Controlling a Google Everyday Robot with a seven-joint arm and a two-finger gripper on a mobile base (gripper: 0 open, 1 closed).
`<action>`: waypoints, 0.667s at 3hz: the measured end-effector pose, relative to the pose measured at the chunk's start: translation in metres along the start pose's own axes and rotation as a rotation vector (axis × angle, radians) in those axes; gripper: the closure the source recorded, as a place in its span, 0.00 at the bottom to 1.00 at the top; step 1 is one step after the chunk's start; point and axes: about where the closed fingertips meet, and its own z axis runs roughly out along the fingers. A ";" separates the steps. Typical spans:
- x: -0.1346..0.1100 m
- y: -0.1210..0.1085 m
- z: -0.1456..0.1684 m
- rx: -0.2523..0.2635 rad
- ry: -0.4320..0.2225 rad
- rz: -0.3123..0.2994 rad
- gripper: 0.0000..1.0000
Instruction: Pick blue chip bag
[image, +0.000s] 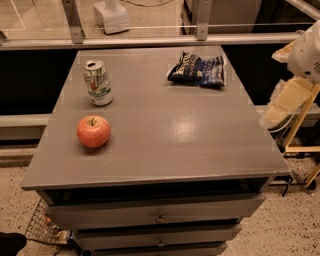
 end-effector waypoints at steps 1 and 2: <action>-0.002 -0.058 0.039 0.063 -0.164 0.075 0.00; -0.011 -0.108 0.071 0.129 -0.319 0.123 0.00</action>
Offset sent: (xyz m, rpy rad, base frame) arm 0.1894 -0.0292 -0.0298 0.4374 -0.3506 -0.0993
